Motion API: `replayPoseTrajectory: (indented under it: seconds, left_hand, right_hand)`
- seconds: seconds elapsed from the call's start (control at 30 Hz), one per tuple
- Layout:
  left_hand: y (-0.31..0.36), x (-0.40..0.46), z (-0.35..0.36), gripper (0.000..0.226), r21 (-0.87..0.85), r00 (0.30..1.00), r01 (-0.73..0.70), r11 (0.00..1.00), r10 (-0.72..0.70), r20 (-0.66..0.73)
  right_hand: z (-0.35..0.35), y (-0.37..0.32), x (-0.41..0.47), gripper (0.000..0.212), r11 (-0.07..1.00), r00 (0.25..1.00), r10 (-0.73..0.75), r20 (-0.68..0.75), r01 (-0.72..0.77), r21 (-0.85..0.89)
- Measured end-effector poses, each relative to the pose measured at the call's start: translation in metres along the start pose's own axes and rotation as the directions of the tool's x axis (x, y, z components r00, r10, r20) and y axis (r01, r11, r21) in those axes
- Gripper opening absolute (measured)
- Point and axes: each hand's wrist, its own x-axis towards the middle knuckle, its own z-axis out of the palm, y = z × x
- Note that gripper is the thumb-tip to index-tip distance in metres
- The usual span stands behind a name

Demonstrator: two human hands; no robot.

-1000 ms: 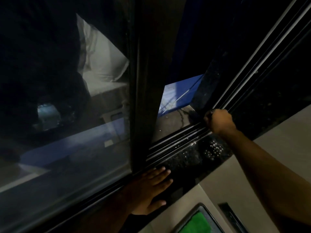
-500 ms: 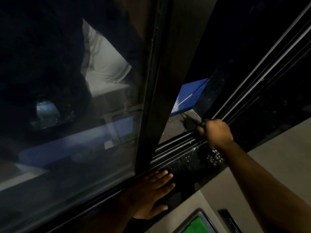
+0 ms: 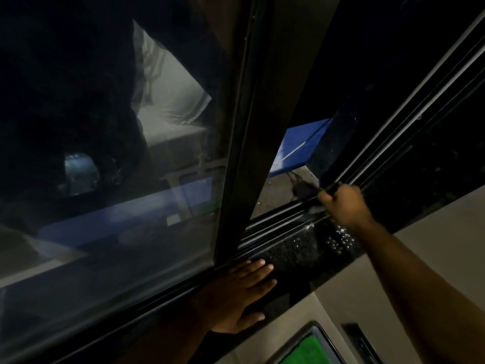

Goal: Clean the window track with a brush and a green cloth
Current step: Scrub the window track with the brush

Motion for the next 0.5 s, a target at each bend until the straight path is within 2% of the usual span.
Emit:
replayPoseTrajectory:
  seconds: [0.03,0.07,0.13,0.17,0.2,0.23,0.27,0.3,0.33,0.4,0.5]
  left_hand:
    - [0.000,0.000,0.000,0.064,-0.003,1.000,-0.001,1.000,0.001,0.000]
    - [0.000,0.000,0.001,0.064,-0.011,1.000,-0.001,1.000,0.001,0.007]
    - [-0.001,0.000,0.001,0.065,-0.024,1.000,0.003,1.000,-0.002,0.020]
    - [-0.001,0.000,0.001,0.065,-0.025,1.000,0.001,1.000,0.000,0.021]
    - [-0.001,0.000,0.002,0.065,-0.024,1.000,-0.004,1.000,0.005,0.022]
    - [-0.001,0.001,0.002,0.066,-0.021,1.000,-0.008,1.000,0.009,0.022]
    - [-0.001,0.000,0.003,0.066,-0.020,1.000,-0.008,1.000,0.009,0.028]
    - [-0.001,0.000,0.004,0.066,-0.020,0.999,-0.006,1.000,0.007,0.034]
    - [-0.001,0.001,0.004,0.067,-0.019,0.999,-0.005,1.000,0.006,0.035]
    - [-0.001,0.001,0.004,0.067,-0.022,0.999,-0.008,1.000,0.009,0.045]
    - [-0.002,0.001,0.002,0.067,-0.013,0.999,0.002,1.000,-0.002,0.051]
  right_hand:
    - [-0.010,0.006,0.004,0.024,0.964,0.998,-0.041,-0.045,0.028,-0.265]
    - [-0.016,0.009,0.007,0.026,0.901,0.996,-0.060,-0.065,0.026,-0.432]
    - [-0.013,0.006,0.011,0.029,0.877,0.997,-0.050,-0.062,0.014,-0.481]
    - [-0.006,0.000,0.008,0.028,0.917,0.999,-0.028,-0.026,0.015,-0.399]
    - [0.001,-0.006,0.005,0.026,0.975,1.000,-0.016,0.026,0.022,-0.221]
    - [0.009,-0.012,0.002,0.026,0.999,0.996,-0.002,0.088,-0.002,0.038]
    - [0.015,-0.017,0.000,0.027,0.946,0.986,0.018,0.167,-0.071,0.316]
    - [0.016,-0.020,-0.001,0.029,0.842,0.973,0.019,0.229,-0.139,0.522]
    - [0.012,-0.019,0.000,0.031,0.760,0.968,0.010,0.249,-0.169,0.627]
    - [0.003,-0.011,0.007,0.030,0.753,0.990,0.040,0.137,-0.120,0.647]
    - [-0.013,0.015,0.027,0.030,0.870,0.983,0.103,-0.149,-0.016,0.492]
